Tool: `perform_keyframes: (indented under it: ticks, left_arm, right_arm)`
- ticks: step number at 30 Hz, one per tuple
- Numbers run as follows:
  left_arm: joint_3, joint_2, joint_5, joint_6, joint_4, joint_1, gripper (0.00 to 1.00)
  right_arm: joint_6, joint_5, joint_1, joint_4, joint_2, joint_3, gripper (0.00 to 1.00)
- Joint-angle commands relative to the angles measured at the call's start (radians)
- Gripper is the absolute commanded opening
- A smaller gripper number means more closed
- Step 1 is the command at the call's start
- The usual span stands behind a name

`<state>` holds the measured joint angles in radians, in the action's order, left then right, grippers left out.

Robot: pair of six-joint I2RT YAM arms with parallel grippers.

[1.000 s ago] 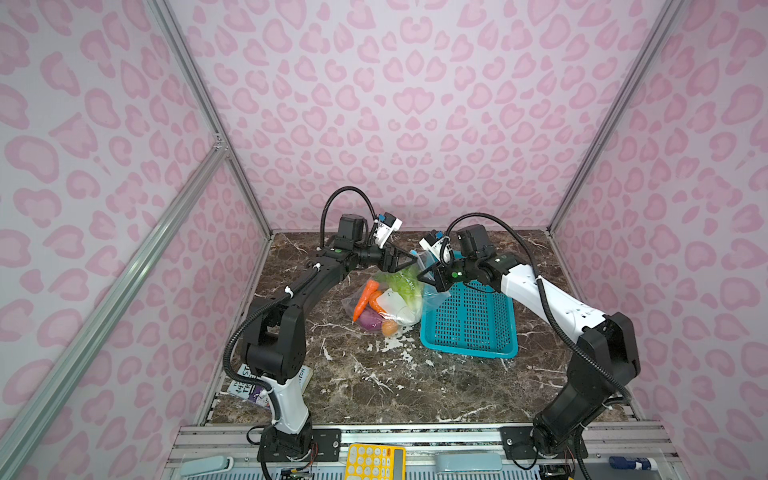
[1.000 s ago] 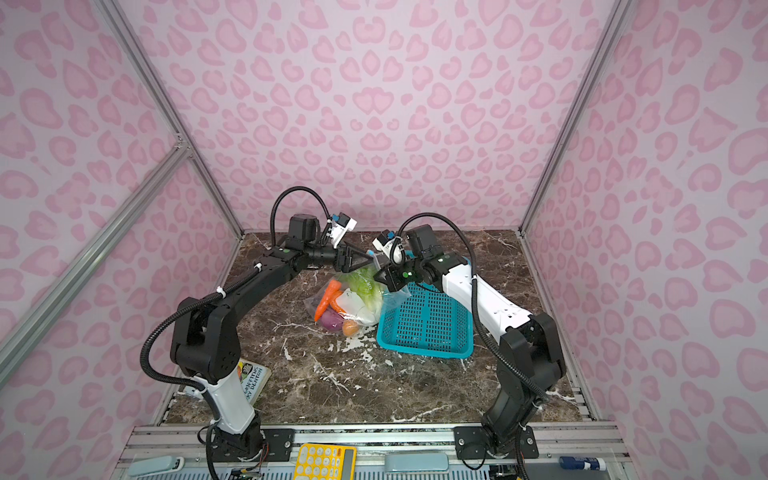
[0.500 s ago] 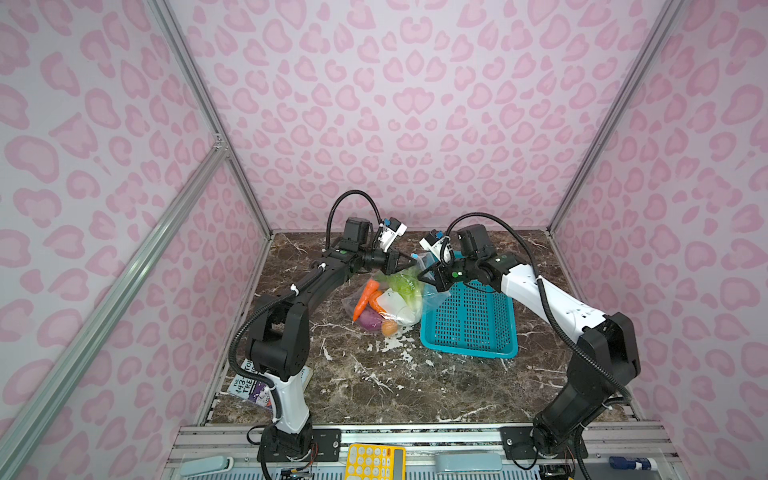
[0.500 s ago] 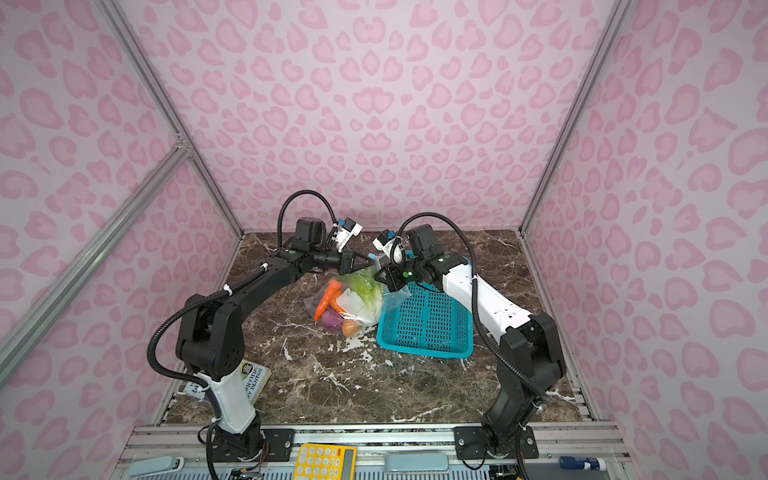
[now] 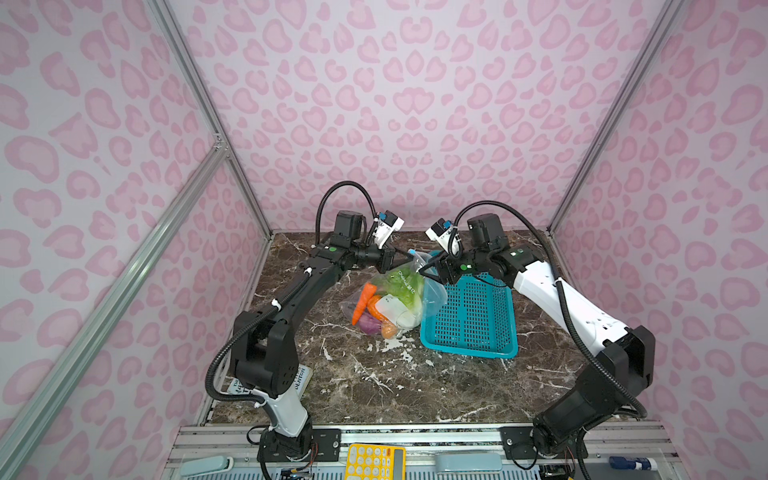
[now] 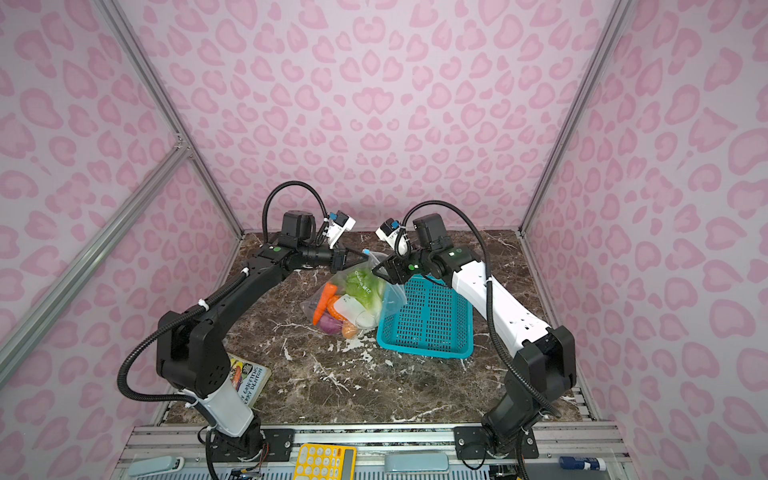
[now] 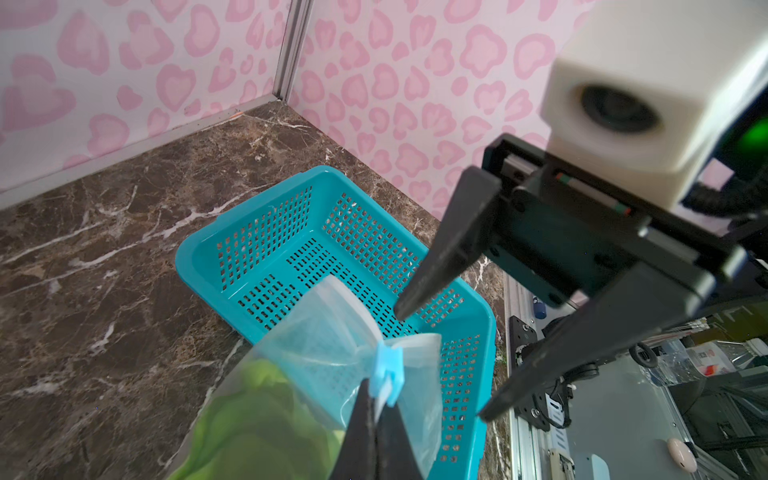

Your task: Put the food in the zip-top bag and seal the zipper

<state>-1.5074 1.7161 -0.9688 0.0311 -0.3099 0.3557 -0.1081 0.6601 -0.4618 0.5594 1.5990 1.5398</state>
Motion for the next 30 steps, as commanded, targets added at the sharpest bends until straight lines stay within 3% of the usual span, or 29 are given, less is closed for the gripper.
perform_keyframes:
  ticks: [1, 9, 18, 30]
  left_arm:
    - [-0.007, -0.051, -0.017, 0.051, -0.068, 0.0, 0.04]
    - [0.038, -0.189, -0.009, 0.102, -0.173, 0.001, 0.04]
    - [0.134, -0.269, -0.004, 0.132, -0.173, 0.001, 0.04]
    - [0.156, -0.296, -0.005, 0.127, -0.155, 0.001, 0.04]
  right_arm:
    - [-0.048, -0.015, 0.003, 0.04, -0.026, 0.015, 0.59]
    - [-0.087, 0.042, -0.033, 0.01, -0.091, 0.067, 0.55]
    - [-0.134, 0.053, -0.142, 0.037, -0.009, 0.195, 0.52]
    - [-0.174, 0.035, -0.169, 0.106, 0.078, 0.246, 0.36]
